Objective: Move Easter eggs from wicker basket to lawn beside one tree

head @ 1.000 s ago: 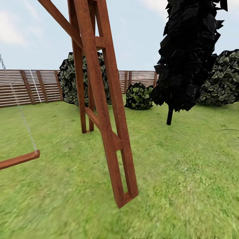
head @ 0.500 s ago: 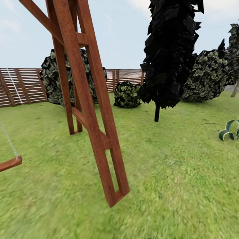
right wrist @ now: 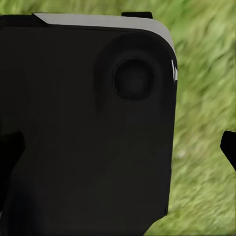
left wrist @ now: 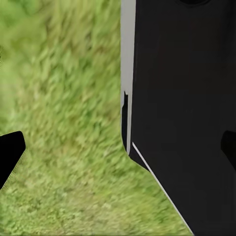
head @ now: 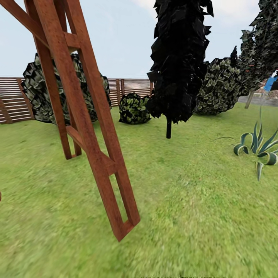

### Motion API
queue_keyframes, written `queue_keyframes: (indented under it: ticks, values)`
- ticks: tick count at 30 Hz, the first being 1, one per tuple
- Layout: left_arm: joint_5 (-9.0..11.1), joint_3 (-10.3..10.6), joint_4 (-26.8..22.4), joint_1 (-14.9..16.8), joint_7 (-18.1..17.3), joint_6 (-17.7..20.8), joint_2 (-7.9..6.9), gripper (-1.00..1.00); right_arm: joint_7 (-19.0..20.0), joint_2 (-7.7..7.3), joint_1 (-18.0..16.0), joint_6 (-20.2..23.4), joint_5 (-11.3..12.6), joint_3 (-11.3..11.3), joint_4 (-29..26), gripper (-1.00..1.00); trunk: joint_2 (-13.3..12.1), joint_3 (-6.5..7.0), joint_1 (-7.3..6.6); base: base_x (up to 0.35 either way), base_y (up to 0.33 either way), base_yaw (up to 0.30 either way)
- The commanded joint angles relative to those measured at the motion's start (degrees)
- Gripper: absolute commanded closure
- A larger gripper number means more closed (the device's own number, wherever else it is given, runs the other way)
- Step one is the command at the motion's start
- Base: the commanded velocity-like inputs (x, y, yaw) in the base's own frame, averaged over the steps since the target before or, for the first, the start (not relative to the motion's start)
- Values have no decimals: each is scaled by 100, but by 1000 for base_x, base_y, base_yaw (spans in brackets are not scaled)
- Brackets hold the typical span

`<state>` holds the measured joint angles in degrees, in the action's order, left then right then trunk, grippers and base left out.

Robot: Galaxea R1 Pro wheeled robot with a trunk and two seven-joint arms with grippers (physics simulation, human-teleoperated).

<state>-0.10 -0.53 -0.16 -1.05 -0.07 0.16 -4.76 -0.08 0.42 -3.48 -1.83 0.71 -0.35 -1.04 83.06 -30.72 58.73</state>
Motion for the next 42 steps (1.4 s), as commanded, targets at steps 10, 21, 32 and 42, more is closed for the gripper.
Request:
queue_keyframes:
  ticks: [10,21,32,42]
  values:
    - [15,0,-2,0,4,10,45,-100,-1,-10,-4,-135,8,0,6,-100,2,-49,0,0,0,-242]
    - [21,0,-2,0,-1,10,54,-100,-1,-17,-4,-177,8,-3,23,-100,2,-99,0,0,0,-242]
    - [32,-15,-2,0,21,2,62,-100,-1,-26,-4,-178,8,-2,25,-100,2,-148,0,0,0,-242]
    - [37,-26,-2,0,20,2,63,-100,-1,-19,-4,-178,8,0,25,-100,2,-193,0,0,0,-242]
